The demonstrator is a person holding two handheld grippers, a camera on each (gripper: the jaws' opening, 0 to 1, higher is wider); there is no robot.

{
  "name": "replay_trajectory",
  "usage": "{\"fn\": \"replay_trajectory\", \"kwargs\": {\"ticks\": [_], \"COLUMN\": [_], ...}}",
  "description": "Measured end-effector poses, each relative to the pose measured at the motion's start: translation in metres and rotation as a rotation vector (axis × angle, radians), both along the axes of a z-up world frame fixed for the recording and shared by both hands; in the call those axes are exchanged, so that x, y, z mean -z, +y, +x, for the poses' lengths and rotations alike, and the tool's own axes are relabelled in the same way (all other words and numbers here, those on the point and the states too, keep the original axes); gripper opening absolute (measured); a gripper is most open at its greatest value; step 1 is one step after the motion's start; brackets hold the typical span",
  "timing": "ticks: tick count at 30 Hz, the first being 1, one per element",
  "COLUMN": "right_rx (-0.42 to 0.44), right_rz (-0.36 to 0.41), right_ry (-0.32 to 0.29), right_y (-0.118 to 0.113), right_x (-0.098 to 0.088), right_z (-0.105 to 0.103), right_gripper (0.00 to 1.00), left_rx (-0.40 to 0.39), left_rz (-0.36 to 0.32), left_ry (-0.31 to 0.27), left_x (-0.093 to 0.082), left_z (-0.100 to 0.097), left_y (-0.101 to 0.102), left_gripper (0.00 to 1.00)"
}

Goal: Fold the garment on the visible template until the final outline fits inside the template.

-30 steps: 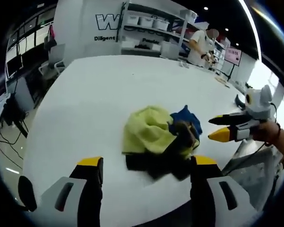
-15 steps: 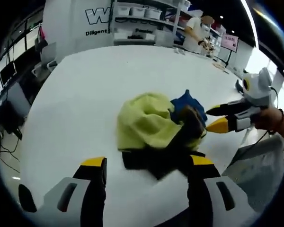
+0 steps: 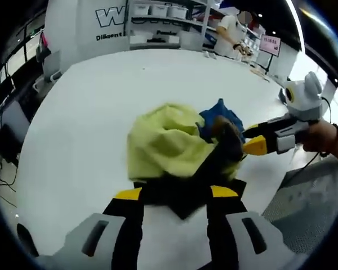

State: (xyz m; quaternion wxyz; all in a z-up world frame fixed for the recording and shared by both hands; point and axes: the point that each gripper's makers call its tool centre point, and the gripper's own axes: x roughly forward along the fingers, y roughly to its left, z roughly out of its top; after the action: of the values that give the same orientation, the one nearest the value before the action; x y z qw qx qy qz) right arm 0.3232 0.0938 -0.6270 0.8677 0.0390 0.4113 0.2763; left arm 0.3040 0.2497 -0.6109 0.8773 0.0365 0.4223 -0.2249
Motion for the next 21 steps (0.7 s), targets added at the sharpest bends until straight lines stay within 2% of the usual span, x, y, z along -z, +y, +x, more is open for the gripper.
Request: {"fn": "replay_trajectory", "kwargs": {"ticks": [6,11,13,16,21], "right_rx": [0.032,0.038,0.055,0.072,0.066], "right_rz": [0.006,-0.007,-0.007,0.002,-0.005], "right_ry": [0.023,0.019,0.015,0.023,0.013], "right_y": [-0.004,-0.005,-0.007,-0.008,-0.007], "right_x": [0.007,0.008,0.009,0.011,0.010], "right_z": [0.001,0.001,0.003,0.005,0.004], "right_gripper": [0.31,0.27,0.23,0.16,0.13], "left_rx": [0.015,-0.020,-0.036,-0.042,-0.019], "left_rz": [-0.014,-0.010,-0.021,-0.036,-0.015], "left_ry": [0.037,0.079,0.099,0.113,0.108], "left_x": [0.007,0.015,0.017,0.017,0.011], "left_z": [-0.006,-0.008,-0.010,-0.011,-0.013], "left_y": [-0.005,-0.001,-0.001,-0.004,-0.005], "left_gripper": [0.26,0.20,0.17,0.12,0.03]}}
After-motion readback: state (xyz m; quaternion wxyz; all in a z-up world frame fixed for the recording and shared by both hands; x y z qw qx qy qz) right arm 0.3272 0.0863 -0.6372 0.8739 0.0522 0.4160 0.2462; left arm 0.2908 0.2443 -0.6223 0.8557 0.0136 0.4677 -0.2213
